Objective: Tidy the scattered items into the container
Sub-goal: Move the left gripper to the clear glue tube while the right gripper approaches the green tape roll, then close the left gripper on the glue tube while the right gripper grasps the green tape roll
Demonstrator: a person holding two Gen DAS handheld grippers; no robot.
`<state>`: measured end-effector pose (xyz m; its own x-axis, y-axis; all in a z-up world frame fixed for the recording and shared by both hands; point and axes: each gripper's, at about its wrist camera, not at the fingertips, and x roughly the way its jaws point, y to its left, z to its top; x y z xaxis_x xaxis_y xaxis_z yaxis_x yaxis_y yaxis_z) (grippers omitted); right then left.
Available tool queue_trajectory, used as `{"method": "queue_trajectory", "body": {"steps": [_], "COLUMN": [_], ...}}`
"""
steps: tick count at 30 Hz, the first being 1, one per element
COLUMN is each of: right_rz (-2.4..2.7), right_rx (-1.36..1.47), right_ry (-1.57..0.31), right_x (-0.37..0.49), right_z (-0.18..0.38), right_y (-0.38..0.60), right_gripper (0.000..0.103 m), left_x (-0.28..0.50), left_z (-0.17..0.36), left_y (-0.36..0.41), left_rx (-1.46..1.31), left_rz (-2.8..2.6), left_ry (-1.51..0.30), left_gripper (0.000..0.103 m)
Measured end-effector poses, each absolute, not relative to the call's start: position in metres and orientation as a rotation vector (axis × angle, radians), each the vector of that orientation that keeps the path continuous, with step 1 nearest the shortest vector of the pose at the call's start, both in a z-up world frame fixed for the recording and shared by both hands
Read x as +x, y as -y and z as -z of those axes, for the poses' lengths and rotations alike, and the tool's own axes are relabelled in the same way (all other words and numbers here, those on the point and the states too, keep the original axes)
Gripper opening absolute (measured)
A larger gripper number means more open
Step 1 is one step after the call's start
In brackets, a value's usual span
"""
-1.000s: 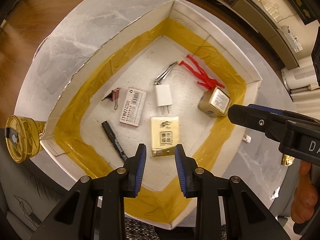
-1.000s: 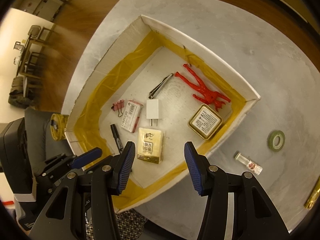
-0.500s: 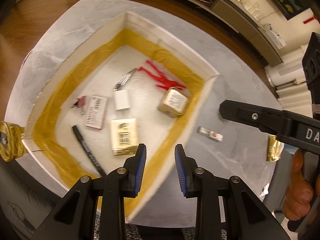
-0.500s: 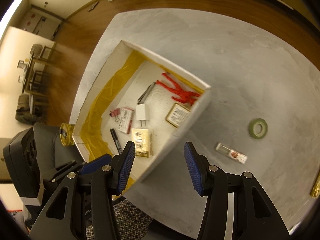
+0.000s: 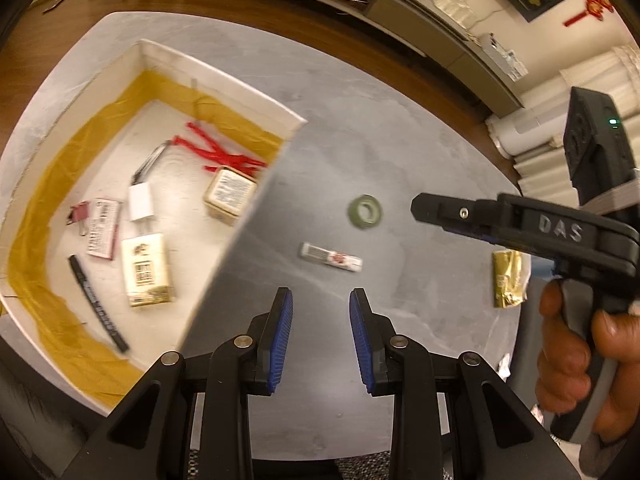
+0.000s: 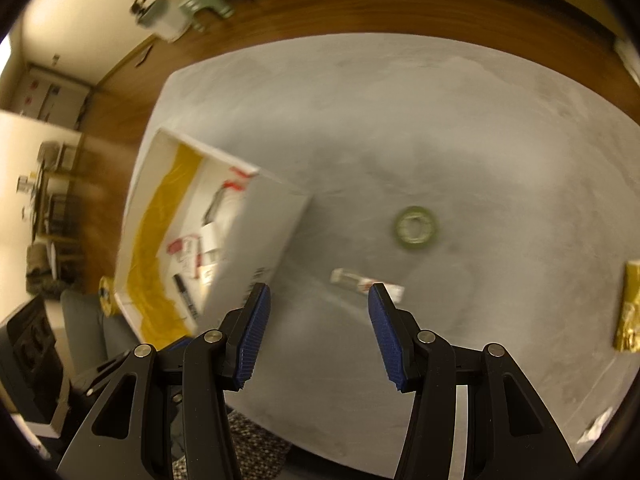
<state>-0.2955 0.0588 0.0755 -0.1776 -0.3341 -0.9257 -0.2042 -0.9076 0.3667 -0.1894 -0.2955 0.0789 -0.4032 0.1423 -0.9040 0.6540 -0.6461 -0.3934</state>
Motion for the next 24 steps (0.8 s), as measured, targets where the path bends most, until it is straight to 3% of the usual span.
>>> {"method": "queue_trajectory", "body": {"steps": [6, 8, 11, 15, 20, 24], "right_rz": [2.314, 2.319, 2.305, 2.289, 2.293, 2.296], "right_rx": [1.984, 1.997, 2.008, 2.001, 1.993, 1.977], "right_ry": [0.712, 0.707, 0.68, 0.574, 0.403, 0.3], "right_x": [-0.284, -0.282, -0.284, -0.296, -0.316, -0.327], "right_z": [-0.054, -0.046, -0.032, -0.01, 0.023, 0.042], "right_y": [-0.105, -0.113, -0.115, -0.106, -0.094, -0.09], "right_gripper": [0.054, 0.054, 0.054, 0.055, 0.055, 0.055], "left_x": [-0.213, -0.222, -0.235, -0.253, -0.261, -0.262], "left_z": [-0.06, -0.046, -0.028, 0.002, 0.041, 0.061], "left_y": [0.268, 0.26, 0.252, 0.254, 0.27, 0.274], "left_rx": [1.512, 1.541, 1.543, 1.523, 1.385, 1.313], "left_rz": [2.159, 2.151, 2.15, 2.086, 1.934, 1.849], "left_ry": [-1.085, -1.082, -1.068, -1.09, -1.283, -1.3], "left_gripper": [0.031, 0.043, 0.048, 0.048, 0.048, 0.048]}}
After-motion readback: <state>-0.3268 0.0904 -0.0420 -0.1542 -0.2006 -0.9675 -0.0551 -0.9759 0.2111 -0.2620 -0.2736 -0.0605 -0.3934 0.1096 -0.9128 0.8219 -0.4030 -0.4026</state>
